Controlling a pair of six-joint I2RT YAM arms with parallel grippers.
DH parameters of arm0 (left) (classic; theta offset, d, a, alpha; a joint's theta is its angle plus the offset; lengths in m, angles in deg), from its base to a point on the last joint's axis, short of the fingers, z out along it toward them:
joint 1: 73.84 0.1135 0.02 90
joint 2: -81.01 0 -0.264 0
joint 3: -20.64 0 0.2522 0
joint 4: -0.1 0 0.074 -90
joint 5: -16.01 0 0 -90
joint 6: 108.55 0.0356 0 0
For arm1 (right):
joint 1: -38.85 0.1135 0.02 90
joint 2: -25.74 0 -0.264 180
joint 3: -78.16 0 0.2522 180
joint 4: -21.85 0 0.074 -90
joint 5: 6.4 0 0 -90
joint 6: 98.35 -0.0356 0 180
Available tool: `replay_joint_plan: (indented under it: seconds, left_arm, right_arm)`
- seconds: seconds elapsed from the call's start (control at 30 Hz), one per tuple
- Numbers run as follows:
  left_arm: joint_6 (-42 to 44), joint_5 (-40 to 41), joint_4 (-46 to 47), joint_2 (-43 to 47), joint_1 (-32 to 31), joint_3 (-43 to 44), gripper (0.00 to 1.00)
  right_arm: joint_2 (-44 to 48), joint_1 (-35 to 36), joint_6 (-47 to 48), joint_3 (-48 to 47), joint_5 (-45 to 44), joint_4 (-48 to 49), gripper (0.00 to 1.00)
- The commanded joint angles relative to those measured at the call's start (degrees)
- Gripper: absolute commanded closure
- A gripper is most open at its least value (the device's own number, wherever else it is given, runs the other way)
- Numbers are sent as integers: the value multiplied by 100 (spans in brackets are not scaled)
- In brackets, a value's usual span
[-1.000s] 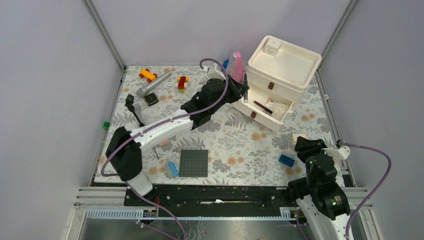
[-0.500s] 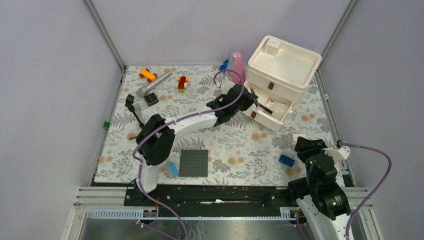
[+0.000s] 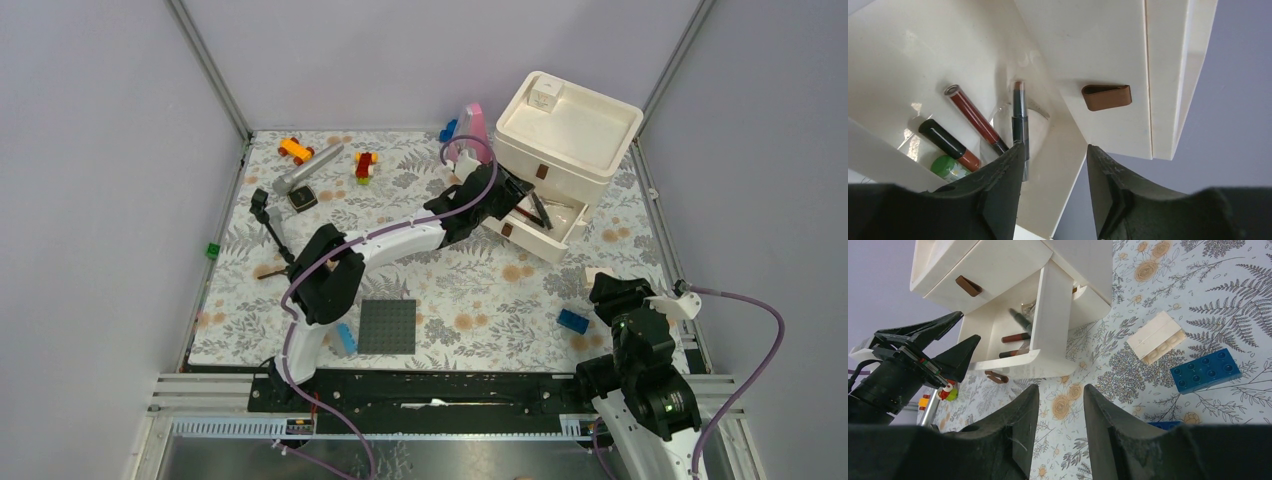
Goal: Organize the makeup
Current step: Place the makeup in the drawer.
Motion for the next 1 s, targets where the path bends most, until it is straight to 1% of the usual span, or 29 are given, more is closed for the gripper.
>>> replay_joint_plan:
  seconds: [0.0, 0.1, 0.17, 0.23, 0.33, 0.47, 0.53, 0.6, 0.67, 0.73, 0.8, 0.87, 0.97]
  left_arm:
    - [85, -135, 440, 117, 47, 140, 50]
    - [197, -153, 464, 276, 115, 60, 50]
    - [522, -123, 459, 501, 172, -45, 50]
    - [1071, 26, 491, 856, 214, -247, 49]
    - [1989, 653, 582, 1742, 223, -902, 43]
    - [3195, 1746, 367, 2808, 236, -1806, 35]
    - [3546, 2300, 157, 3234, 284, -2260, 31]
    - [3748, 2717, -215, 3464, 387, -2553, 31]
    - [3634, 2999, -891, 3482, 567, -2684, 30]
    - [3469, 2838, -1611, 3315, 850, -2729, 29]
    - [3376, 2531, -2031, 3040, 1138, -2723, 30]
    - [3325, 2392, -2214, 2709, 1334, -2742, 32]
    - [3272, 2206, -2165, 2343, 1515, -2784, 36]
  right_arm:
    - [51, 21, -50, -201, -173, -43, 54]
    - [51, 33, -50, -204, -180, -42, 54]
    - [51, 29, -50, -203, -173, -43, 54]
    - [51, 26, -50, -206, -164, -43, 54]
    - [51, 27, -52, -197, -172, -36, 54]
    - [52, 24, -42, -160, -160, -6, 54]
    - [51, 26, -29, -150, -139, 13, 54]
    - [51, 25, -24, -144, -121, 15, 54]
    - [51, 20, -15, -136, -120, 36, 54]
    - [51, 24, -2, -119, -99, 48, 54]
    - [51, 32, 7, -128, -68, 51, 54]
    - [51, 27, 11, -135, -42, 50, 54]
    - [51, 28, 20, -148, -3, 48, 54]
